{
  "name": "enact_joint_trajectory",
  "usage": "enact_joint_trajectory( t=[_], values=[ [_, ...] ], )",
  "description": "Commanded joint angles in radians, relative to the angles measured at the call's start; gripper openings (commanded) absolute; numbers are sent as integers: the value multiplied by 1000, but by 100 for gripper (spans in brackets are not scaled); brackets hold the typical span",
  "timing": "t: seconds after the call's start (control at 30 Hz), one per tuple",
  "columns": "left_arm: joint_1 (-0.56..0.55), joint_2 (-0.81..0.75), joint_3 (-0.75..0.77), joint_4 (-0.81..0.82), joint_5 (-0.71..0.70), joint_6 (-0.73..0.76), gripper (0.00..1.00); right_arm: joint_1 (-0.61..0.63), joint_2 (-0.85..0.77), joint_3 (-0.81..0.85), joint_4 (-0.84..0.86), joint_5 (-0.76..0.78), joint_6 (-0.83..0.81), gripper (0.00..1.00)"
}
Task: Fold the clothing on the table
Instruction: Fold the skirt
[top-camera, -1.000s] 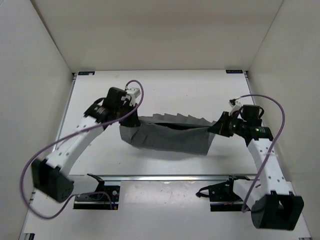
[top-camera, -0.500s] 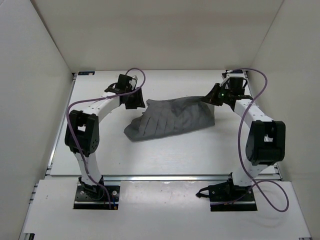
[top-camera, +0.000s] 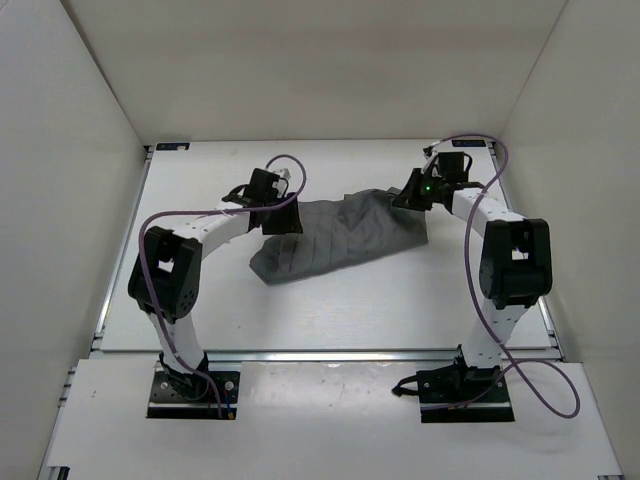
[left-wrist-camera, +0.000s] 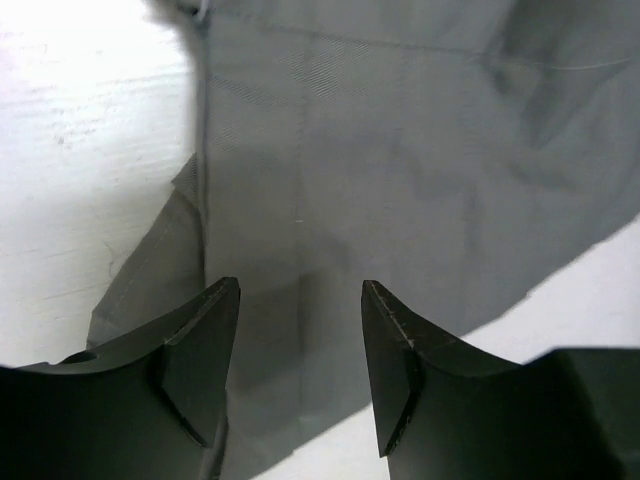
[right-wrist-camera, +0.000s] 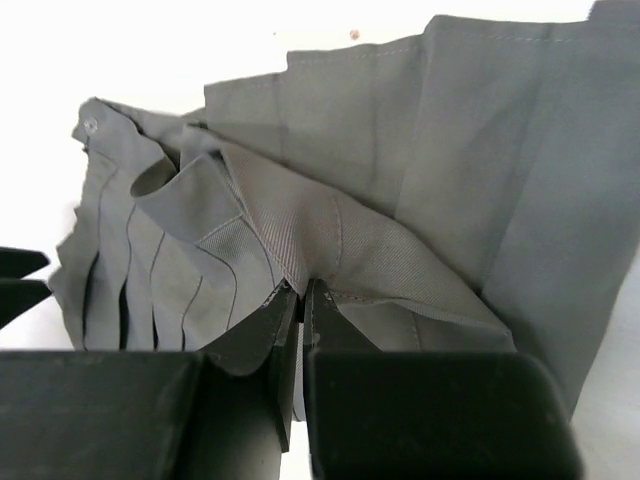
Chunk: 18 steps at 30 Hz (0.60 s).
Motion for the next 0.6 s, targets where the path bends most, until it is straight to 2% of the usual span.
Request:
enact_joint_trajectory(
  t=[0.0, 0.17, 0.23, 0.43, 0.57],
  values=[
    [14, 4, -35, 48, -17, -20, 63, 16, -82, -16, 9, 20, -42, 0],
    [31, 41, 23, 44, -108, -10, 62, 14, -148, -98, 45, -5, -30, 0],
    [40, 61, 33, 68, -103, -2, 62, 22, -160, -117, 39, -5, -33, 0],
    [39, 196, 207, 41, -90, 23, 58, 34, -171, -138, 49, -11, -33, 0],
    [30, 267, 266, 48, -83, 24, 58, 34, -185, -148, 60, -20, -28, 0]
  ],
)
